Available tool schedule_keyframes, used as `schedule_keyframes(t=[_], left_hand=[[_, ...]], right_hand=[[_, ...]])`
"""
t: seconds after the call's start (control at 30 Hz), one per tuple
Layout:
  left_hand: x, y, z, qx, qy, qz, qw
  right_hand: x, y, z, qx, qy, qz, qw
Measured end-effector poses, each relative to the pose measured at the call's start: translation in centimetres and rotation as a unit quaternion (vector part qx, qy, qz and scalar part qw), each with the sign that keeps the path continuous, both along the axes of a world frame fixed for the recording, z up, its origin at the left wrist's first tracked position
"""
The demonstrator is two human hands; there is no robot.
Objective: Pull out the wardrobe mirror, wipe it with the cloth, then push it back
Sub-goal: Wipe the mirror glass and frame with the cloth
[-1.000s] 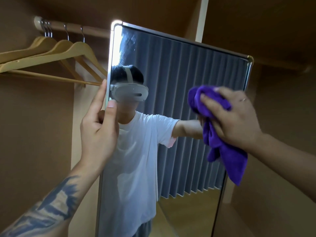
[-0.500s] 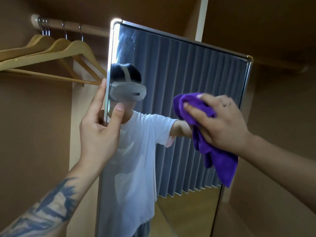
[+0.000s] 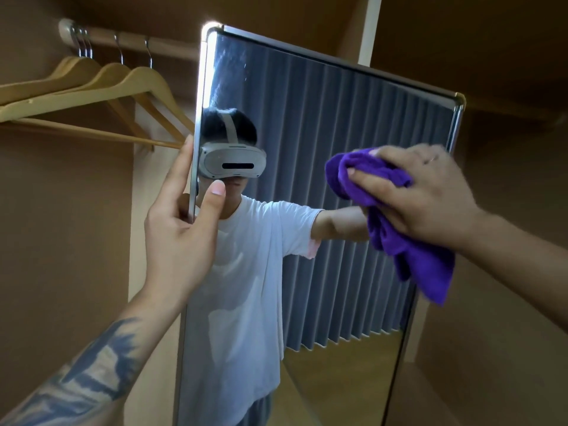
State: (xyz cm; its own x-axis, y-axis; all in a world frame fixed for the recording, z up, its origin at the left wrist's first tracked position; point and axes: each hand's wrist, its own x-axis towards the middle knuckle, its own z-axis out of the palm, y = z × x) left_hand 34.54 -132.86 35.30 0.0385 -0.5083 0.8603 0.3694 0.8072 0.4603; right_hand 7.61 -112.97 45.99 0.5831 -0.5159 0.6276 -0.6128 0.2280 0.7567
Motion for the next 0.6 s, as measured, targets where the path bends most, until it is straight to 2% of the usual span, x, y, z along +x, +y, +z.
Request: schedule_keyframes(t=[0.03, 0.07, 0.13, 0.17, 0.23, 0.3, 0.4, 0.6], left_hand=[[-0.1, -0.1, 0.0, 0.001, 0.006, -0.002, 1.0], [-0.1, -0.3, 0.0, 0.002, 0.008, 0.0, 1.0], [-0.1, -0.6, -0.2, 0.002, 0.007, 0.005, 1.0], [-0.1, -0.7, -0.2, 0.002, 0.006, 0.004, 1.0], [0.2, -0.4, -0.1, 0.0, -0.002, 0.0, 1.0], [0.5, -0.2, 0.1, -0.005, -0.022, 0.006, 1.0], [0.5, 0.0, 0.1, -0.021, -0.027, 0.027, 0.999], [0.8, 1.1, 0.1, -0.04, -0.013, 0.047, 0.998]], right_hand=[[-0.4, 0.1, 1.3, -0.024, -0.018, -0.007, 1.0], [-0.4, 0.1, 2.4, -0.068, -0.077, -0.006, 0.995], [0.4, -0.4, 2.9, -0.154, -0.229, 0.023, 0.961], [1.1, -0.8, 2.2, -0.168, -0.267, 0.033, 0.948], [2.3, -1.7, -0.2, -0.132, -0.23, 0.039, 0.964], [2.7, -2.0, -2.2, -0.057, -0.133, 0.049, 0.988], [2.4, -1.7, -2.1, -0.016, -0.059, 0.038, 0.997], [2.8, -1.9, -2.7, -0.035, -0.109, 0.049, 0.992]])
